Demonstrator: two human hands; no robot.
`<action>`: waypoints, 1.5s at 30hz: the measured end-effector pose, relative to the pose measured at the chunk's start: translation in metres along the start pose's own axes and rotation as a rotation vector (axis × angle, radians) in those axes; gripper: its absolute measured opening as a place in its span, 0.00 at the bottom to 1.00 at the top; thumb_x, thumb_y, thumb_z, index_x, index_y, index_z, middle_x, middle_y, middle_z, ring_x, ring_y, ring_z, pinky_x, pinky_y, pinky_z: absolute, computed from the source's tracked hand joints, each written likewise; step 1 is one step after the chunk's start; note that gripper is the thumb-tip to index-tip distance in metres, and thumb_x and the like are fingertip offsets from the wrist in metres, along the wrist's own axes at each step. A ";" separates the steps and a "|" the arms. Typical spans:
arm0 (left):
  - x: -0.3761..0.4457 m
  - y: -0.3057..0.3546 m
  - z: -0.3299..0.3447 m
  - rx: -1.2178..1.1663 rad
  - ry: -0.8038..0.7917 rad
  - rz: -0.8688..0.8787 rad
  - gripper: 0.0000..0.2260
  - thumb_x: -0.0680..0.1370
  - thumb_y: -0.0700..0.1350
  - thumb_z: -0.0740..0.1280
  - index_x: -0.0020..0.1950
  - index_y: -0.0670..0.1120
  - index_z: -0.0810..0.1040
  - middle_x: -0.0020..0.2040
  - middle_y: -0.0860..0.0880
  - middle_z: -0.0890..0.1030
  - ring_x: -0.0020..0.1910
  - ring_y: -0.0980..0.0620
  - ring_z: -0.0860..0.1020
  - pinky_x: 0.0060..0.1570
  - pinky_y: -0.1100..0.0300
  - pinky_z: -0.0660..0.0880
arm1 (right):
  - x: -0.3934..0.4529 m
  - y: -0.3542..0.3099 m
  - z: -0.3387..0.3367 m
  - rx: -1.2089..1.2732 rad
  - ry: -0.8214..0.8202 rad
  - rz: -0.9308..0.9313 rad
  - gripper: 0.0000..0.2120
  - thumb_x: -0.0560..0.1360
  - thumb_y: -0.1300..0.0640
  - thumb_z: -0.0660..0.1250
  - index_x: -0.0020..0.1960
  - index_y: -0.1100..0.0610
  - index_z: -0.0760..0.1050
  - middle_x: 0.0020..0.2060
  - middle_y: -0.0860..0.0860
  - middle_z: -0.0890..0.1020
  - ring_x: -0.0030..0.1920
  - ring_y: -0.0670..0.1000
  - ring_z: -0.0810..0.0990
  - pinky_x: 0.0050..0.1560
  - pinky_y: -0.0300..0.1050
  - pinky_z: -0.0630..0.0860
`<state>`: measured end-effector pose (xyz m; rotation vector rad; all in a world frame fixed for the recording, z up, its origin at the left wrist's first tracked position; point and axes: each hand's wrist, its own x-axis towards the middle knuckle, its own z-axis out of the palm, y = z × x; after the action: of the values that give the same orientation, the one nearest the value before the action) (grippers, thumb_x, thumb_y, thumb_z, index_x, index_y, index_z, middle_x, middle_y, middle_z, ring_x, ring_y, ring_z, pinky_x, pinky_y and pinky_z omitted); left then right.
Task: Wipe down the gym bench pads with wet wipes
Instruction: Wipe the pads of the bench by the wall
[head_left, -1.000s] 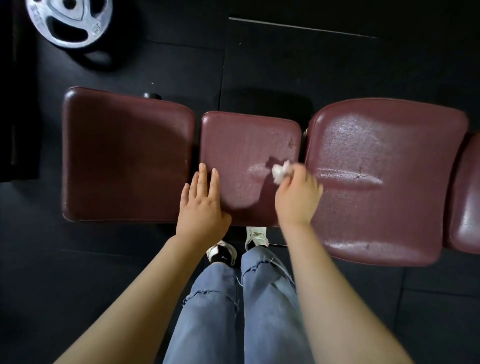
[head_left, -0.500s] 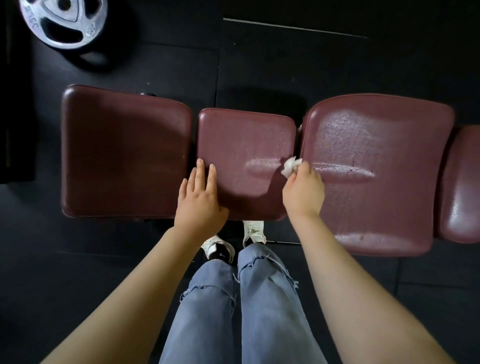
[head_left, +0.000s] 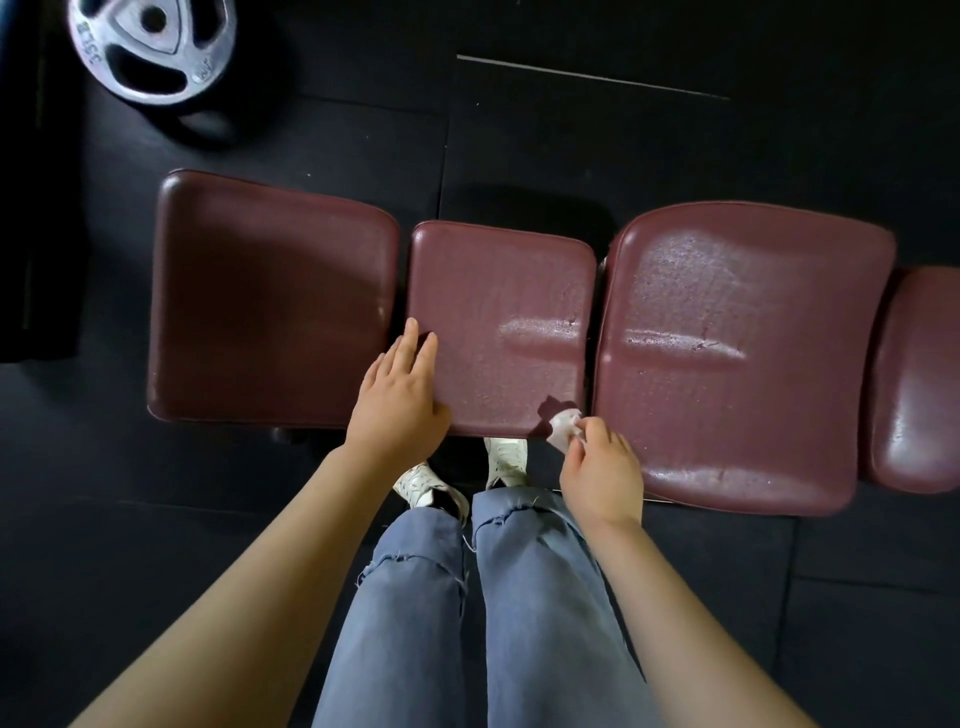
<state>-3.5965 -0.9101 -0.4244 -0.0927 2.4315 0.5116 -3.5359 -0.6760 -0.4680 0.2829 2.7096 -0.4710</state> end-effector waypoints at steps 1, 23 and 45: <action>-0.001 -0.002 -0.001 -0.015 0.004 0.001 0.34 0.77 0.43 0.62 0.81 0.44 0.50 0.82 0.44 0.47 0.80 0.45 0.50 0.77 0.52 0.48 | 0.002 -0.002 -0.005 0.038 0.024 0.023 0.03 0.77 0.63 0.63 0.50 0.61 0.75 0.39 0.57 0.81 0.40 0.61 0.77 0.37 0.49 0.70; -0.009 -0.016 0.002 -0.105 0.009 -0.004 0.34 0.76 0.43 0.62 0.80 0.41 0.53 0.81 0.44 0.52 0.79 0.47 0.55 0.77 0.56 0.48 | 0.162 -0.176 -0.030 0.208 0.048 -0.142 0.09 0.79 0.59 0.59 0.56 0.58 0.74 0.51 0.58 0.82 0.52 0.62 0.80 0.44 0.49 0.73; -0.007 -0.028 -0.004 -0.120 -0.033 0.079 0.37 0.74 0.43 0.63 0.81 0.43 0.52 0.82 0.45 0.51 0.78 0.50 0.56 0.76 0.57 0.50 | 0.122 -0.193 -0.013 -0.053 -0.250 -0.661 0.10 0.78 0.60 0.61 0.57 0.57 0.76 0.50 0.56 0.82 0.51 0.60 0.79 0.48 0.52 0.73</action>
<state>-3.5882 -0.9378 -0.4267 -0.0383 2.3789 0.6898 -3.7009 -0.8339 -0.4501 -0.6631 2.5067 -0.5604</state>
